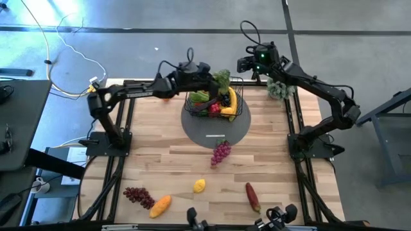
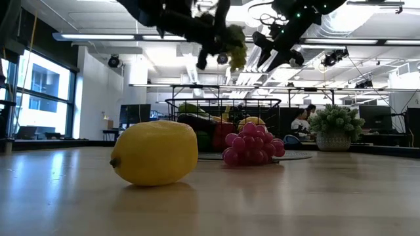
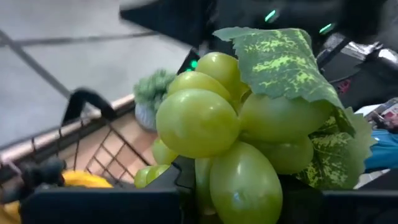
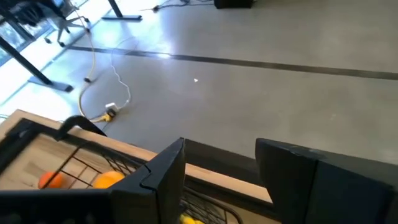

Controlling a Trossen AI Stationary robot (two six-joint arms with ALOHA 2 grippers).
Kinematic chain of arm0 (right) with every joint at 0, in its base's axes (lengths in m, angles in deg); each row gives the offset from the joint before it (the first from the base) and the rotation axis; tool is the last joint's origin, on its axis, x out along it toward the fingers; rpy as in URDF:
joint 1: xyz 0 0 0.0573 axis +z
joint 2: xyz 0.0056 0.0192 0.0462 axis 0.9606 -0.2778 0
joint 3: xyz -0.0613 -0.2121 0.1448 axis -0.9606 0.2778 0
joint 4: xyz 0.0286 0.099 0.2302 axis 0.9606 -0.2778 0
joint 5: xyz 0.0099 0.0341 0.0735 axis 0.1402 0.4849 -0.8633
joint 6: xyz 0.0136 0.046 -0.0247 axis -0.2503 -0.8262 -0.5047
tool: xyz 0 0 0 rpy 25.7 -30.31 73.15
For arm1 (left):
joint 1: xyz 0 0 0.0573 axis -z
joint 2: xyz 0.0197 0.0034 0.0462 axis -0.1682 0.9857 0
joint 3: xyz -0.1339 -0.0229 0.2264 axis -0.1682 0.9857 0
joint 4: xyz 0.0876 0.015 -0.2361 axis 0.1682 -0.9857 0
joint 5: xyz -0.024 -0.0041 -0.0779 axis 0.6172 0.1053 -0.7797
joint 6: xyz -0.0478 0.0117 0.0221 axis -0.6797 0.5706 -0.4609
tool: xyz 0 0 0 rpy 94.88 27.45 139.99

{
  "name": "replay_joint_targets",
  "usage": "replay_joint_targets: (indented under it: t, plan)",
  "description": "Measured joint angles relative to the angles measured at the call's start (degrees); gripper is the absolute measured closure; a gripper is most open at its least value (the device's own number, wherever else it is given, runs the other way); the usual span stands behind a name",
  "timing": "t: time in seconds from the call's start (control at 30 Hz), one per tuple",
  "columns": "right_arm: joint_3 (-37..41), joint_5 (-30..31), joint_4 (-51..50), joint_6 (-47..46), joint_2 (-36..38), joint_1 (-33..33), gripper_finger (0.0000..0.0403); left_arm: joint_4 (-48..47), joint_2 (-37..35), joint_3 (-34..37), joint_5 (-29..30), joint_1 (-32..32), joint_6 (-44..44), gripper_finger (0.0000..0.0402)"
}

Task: Build produce basket
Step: Put the green grapes into the wire basket

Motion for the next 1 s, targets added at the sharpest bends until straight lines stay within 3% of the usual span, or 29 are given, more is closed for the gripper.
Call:
replay_joint_targets:
  t: [0.67, 0.9, 1.0]
  plan:
    - [-0.44, -0.44, -7.91, -1.31, 0.00, 0.04, 0.0226, 9.71, 16.13, 0.01, -3.33, 0.30, -10.39, 0.0354]
    - [-0.44, -0.44, -7.93, -1.33, 0.00, 0.04, 0.0226, 10.23, 17.95, 0.03, -2.96, 0.28, -11.69, 0.0318]
    - [-0.44, -0.44, -8.13, -1.33, 0.00, 0.04, 0.0226, 10.24, 17.99, 0.03, -3.03, 0.33, -8.44, 0.0294]
